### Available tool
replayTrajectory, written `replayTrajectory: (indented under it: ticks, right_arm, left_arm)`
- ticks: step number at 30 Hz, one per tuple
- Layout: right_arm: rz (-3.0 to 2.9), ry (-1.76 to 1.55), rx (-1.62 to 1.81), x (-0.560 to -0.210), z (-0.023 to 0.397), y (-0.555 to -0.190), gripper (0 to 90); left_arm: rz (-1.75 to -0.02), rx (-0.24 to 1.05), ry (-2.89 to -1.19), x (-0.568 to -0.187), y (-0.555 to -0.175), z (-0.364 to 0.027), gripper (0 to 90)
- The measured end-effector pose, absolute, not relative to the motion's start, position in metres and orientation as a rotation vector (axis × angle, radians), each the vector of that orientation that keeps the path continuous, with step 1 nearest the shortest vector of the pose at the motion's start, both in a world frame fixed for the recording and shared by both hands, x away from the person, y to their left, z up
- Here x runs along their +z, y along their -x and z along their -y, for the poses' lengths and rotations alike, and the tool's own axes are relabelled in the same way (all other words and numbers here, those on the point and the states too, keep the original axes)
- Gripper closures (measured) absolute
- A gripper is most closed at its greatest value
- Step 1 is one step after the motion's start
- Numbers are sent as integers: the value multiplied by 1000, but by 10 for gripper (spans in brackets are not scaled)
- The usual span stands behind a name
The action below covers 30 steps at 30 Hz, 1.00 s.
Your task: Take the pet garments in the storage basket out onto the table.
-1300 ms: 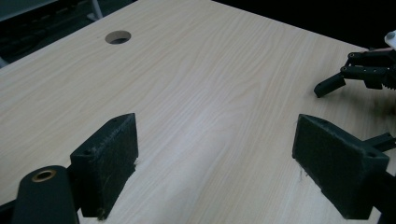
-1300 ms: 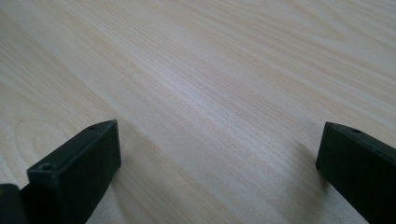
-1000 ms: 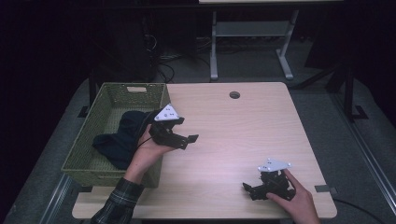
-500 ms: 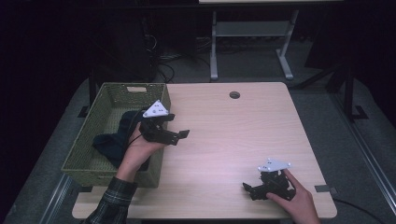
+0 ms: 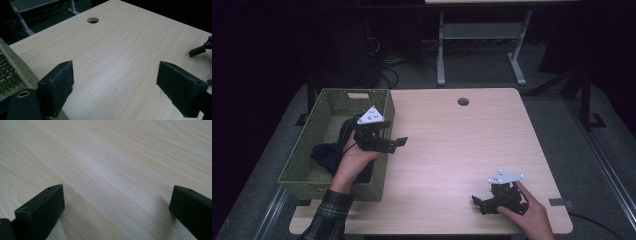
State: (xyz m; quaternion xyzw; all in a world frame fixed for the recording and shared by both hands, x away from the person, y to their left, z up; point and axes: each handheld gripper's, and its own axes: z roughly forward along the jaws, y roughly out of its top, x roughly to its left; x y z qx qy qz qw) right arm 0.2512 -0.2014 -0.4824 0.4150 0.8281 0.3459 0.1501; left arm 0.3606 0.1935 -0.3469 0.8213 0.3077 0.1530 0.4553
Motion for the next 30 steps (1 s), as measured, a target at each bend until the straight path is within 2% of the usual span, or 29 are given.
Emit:
replayTrajectory:
  ticks: [30]
  right_arm:
    - [-2378,-1195,997,-482,201,-251,0]
  left_arm:
    - [-904,459,-1994,-347,-367,-254,139]
